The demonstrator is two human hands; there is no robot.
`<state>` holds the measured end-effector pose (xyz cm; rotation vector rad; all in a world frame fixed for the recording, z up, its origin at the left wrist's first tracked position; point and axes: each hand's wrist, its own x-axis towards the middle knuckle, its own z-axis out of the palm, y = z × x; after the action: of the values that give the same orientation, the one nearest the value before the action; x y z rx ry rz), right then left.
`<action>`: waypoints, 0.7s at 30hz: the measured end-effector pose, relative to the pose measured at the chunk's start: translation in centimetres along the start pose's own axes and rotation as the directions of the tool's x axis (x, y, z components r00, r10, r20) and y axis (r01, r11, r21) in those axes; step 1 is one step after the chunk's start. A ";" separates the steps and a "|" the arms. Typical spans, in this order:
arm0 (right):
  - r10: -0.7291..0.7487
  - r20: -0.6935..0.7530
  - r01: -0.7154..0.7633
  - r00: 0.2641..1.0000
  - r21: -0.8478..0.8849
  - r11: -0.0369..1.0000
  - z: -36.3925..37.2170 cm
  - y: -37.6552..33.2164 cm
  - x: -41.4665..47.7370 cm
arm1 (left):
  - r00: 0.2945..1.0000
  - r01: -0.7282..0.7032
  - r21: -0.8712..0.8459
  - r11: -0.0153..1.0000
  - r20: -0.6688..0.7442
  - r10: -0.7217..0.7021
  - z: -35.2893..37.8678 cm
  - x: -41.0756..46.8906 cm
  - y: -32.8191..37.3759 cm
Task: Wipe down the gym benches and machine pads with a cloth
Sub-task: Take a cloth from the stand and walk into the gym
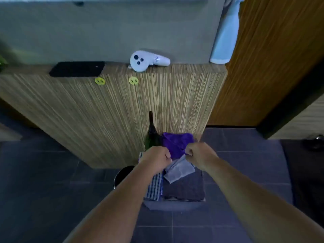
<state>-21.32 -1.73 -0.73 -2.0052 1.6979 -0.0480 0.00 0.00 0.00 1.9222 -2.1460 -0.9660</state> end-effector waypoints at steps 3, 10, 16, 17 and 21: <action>-0.066 0.064 0.071 0.996 -0.078 0.994 2.8 1.9 2.2 | 0.999 -0.007 0.073 0.997 0.033 0.005 3.7 2.8 -1.0; -0.119 0.285 0.181 0.951 -0.202 0.962 8.2 4.3 5.9 | 0.970 -0.074 0.276 0.958 0.243 0.005 10.5 7.6 -3.1; -0.160 0.275 0.223 0.948 -0.217 0.950 9.5 5.2 7.3 | 0.986 -0.026 0.279 0.960 0.167 -0.022 12.5 9.1 -3.9; -0.162 0.295 0.236 0.941 -0.235 0.943 9.5 5.1 7.5 | 0.986 -0.020 0.269 0.963 0.162 -0.025 12.5 9.3 -3.9; -0.147 0.333 0.260 0.931 -0.327 0.908 9.5 4.1 7.7 | 0.989 -0.049 0.293 0.955 0.145 0.006 12.3 9.1 -3.7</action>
<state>-20.15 -5.89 -12.89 -2.3134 1.3684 0.5164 -4.43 -3.75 -14.63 1.9948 -2.5198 -0.8400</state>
